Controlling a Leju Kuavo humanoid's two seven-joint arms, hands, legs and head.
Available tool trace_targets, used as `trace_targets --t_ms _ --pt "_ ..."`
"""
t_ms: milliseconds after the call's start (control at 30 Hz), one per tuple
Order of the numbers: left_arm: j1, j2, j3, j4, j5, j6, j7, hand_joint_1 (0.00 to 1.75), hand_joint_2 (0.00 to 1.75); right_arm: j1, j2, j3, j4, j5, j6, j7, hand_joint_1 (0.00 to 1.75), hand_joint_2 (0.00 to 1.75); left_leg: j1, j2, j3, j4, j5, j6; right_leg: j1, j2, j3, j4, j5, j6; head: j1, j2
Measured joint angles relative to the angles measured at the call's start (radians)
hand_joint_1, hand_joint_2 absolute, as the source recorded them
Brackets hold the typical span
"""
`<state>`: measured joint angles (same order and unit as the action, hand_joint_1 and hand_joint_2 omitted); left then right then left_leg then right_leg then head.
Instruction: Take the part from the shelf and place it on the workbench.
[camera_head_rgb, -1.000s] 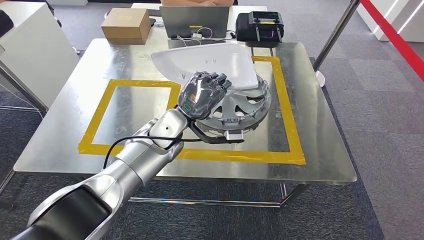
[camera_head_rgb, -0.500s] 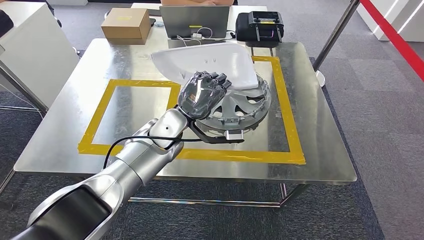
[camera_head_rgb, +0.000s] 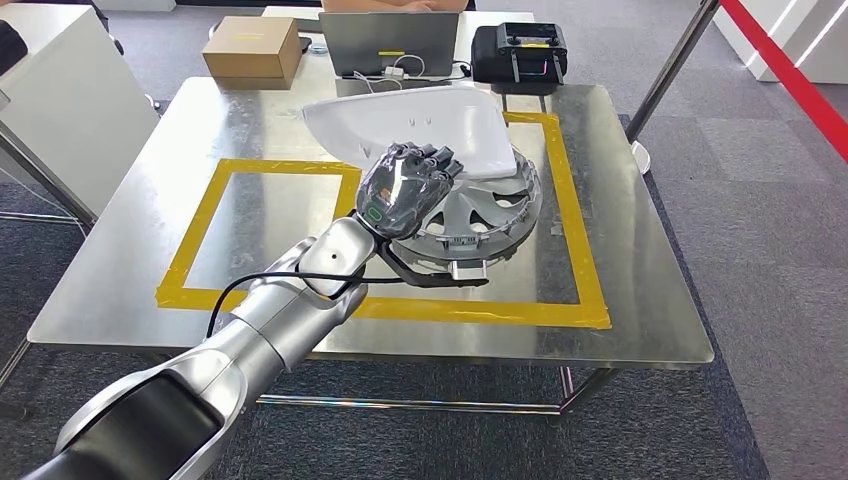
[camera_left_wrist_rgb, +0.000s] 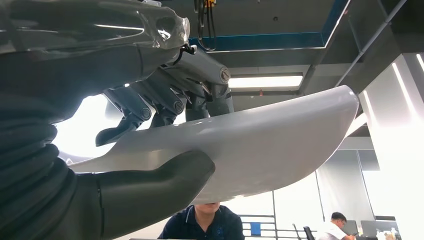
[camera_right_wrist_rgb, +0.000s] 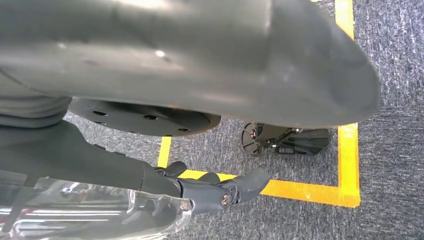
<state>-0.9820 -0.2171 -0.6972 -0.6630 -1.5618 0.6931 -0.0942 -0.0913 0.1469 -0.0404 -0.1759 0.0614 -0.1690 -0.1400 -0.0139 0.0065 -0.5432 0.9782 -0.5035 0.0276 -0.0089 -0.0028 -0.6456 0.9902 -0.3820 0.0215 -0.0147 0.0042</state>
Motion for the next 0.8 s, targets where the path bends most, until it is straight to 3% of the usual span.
trace_targets --t_ms 800 --pt "0.000 0.000 0.000 0.000 0.000 0.000 0.000 1.75 1.75 0.000 0.000 0.000 0.000 0.000 0.000 0.000 0.00 0.00 0.000 0.000 0.000 0.000 0.000 0.000 0.000 0.000 0.000 0.000 0.000 0.000 0.000 0.000"
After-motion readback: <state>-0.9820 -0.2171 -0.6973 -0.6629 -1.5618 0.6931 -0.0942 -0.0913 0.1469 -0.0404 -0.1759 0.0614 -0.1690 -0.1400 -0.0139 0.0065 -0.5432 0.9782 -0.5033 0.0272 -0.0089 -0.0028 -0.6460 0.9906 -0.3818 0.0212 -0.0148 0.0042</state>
